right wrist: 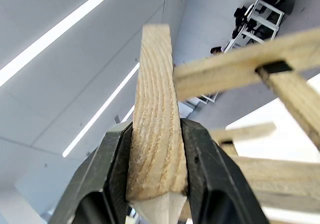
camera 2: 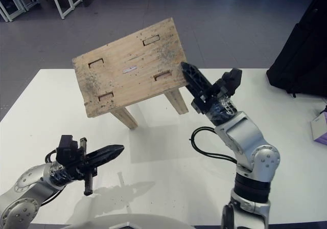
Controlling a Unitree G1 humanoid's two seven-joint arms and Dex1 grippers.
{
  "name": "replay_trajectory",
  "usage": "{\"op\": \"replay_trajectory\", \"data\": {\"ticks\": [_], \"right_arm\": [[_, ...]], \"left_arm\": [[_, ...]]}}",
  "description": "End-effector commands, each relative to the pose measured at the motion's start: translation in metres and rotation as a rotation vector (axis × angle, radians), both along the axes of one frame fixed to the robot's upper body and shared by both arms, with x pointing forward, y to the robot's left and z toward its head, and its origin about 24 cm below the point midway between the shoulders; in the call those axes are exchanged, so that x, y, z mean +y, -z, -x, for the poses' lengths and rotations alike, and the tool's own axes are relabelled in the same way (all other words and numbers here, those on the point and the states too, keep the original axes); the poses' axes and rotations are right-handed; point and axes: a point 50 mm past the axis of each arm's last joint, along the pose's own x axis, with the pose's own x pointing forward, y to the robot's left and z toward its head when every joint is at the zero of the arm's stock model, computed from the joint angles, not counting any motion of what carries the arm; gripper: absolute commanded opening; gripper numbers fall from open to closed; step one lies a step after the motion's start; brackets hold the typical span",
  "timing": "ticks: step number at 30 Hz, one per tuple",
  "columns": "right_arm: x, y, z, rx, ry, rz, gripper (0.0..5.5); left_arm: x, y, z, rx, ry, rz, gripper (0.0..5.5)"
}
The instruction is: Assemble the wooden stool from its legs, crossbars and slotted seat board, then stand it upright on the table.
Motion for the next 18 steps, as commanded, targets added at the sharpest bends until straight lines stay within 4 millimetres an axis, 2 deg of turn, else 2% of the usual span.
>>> {"op": "replay_trajectory", "data": {"ticks": [1,6,9,11,16,18], "right_arm": [[0.002,-0.006,0.009,0.118,0.099,-0.064,1.28],[0.003,0.012,0.025,0.37,0.21,-0.048,1.28],[0.001,0.015,0.026,0.444,0.25,-0.069,1.28],[-0.001,0.017,0.022,0.486,0.282,-0.053,1.28],[-0.008,0.032,0.003,0.582,0.322,0.164,1.29],[-0.008,0.035,-0.002,0.585,0.313,0.193,1.32]], "left_arm": [[-0.002,0.001,0.003,-0.013,-0.041,0.0,0.1],[0.0,0.004,0.008,-0.002,-0.048,-0.017,0.1],[0.0,0.002,0.006,-0.005,-0.041,-0.023,0.1],[0.001,0.001,0.005,-0.005,-0.032,-0.026,0.1],[-0.001,0.003,0.005,0.012,-0.013,-0.028,0.1],[-0.003,0.004,0.005,0.019,-0.009,-0.028,0.1]]}}
